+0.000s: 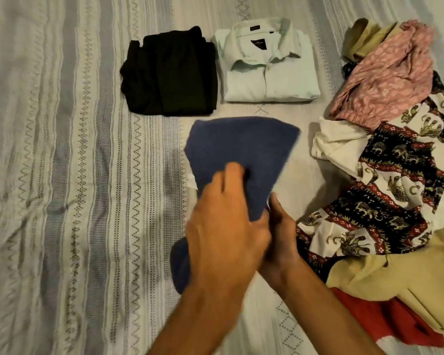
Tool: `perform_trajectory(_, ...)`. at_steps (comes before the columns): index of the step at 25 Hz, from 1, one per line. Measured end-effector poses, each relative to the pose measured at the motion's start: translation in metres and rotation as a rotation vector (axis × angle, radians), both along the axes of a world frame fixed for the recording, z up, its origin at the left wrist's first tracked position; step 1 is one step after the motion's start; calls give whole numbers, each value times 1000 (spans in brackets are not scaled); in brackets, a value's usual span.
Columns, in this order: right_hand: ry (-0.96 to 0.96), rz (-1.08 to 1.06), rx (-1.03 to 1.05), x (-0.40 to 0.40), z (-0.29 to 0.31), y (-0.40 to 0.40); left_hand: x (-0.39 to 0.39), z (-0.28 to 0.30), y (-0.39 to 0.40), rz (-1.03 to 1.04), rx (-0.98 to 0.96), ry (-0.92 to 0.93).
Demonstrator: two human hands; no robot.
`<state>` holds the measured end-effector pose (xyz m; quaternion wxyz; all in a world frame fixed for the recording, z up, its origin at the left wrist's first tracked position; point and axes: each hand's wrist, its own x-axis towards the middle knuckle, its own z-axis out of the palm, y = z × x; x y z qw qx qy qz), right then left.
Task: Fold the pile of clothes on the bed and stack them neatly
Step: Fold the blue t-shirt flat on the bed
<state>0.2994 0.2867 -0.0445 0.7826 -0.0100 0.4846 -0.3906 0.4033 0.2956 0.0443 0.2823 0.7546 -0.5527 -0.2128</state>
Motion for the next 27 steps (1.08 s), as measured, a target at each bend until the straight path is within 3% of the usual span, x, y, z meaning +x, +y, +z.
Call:
perform_trajectory(1,-71,-49,-57,6,4,-5,-7,1,10,-96,-58,-95)
perform_trajectory(3,-28,-89,-260,2,-16,3,-17,-21,34,-237,-88,-258)
perform_trajectory(4,5,-70,-237,-4,-18,7,-21,-42,48,-267,-84,-338)
perform_trajectory(7,241,-96,22,-46,-35,25,-29,-124,106,-400,4,-535)
perform_trajectory(10,205,38,281,-92,-50,45,-25,-194,162,-541,142,-597)
perform_trajectory(12,222,145,235,-106,-56,57,-25,-206,180,-585,161,-487)
perform_trajectory(14,416,267,129,-107,-59,67,-17,-196,182,-564,170,-276)
perform_trajectory(17,699,461,-39,-92,-65,74,9,-177,160,-131,113,-122)
perform_trajectory(19,786,514,-58,-88,-76,73,36,-182,142,255,271,61)
perform_trajectory(21,786,512,-26,-90,-85,68,63,-190,127,412,429,246)
perform_trajectory(24,745,518,17,-98,-90,65,67,-182,106,477,524,574)
perform_trajectory(27,650,520,18,-102,-85,66,55,-177,98,392,649,657)
